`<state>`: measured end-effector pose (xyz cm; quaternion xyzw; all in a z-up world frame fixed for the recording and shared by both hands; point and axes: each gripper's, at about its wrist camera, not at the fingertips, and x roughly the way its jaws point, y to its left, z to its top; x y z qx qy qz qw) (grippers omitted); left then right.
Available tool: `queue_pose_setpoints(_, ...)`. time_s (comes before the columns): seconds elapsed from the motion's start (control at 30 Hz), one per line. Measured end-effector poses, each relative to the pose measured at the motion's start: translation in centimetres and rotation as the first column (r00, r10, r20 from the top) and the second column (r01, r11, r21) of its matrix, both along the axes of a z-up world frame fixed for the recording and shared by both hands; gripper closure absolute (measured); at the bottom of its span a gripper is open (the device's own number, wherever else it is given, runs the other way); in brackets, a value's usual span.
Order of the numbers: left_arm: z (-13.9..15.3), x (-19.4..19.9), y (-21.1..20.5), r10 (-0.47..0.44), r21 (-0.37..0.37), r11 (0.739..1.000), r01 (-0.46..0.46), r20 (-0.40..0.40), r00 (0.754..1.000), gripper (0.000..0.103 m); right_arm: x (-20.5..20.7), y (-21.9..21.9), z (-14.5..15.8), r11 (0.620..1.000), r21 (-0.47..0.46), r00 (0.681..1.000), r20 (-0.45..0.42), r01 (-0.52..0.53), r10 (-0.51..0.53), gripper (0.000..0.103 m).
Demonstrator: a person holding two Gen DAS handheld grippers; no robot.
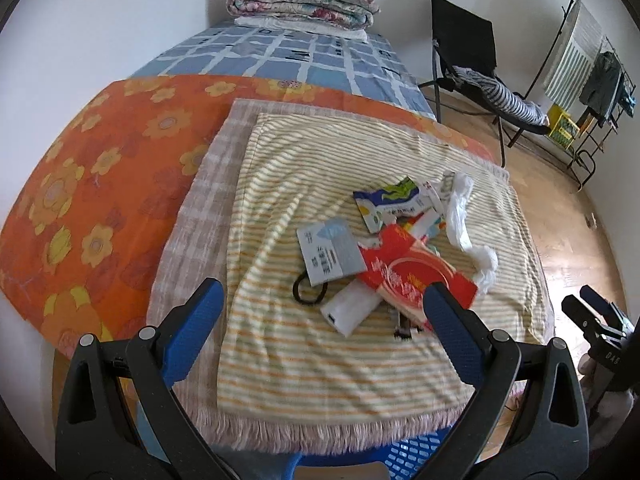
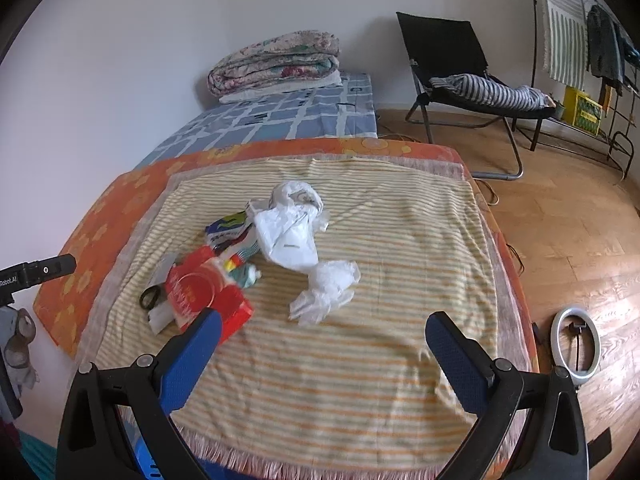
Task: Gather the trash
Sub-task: 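Reach the right tool to the crumpled white tissue while the left tool reaches the wipes packet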
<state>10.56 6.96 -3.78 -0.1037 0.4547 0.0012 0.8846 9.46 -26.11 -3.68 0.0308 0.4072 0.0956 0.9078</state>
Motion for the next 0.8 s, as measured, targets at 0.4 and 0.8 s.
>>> queue_pose_setpoints(0.4, -4.9, 7.9, -1.2, 0.011, -0.106, 0.994, -0.031, -0.179, 0.984, 0.010, 6.7, -1.0, -4.3, 0.995, 0.089, 0.991, -0.132, 0.042, -0.030, 0.004)
queue_pose_setpoints(0.8, -9.2, 11.1, 0.5, 0.083, -0.172, 0.976, -0.135, -0.277, 0.957, 0.024, 9.3, 0.0, -7.4, 0.991, 0.120, 0.977, -0.211, 0.059, -0.032, 0.006)
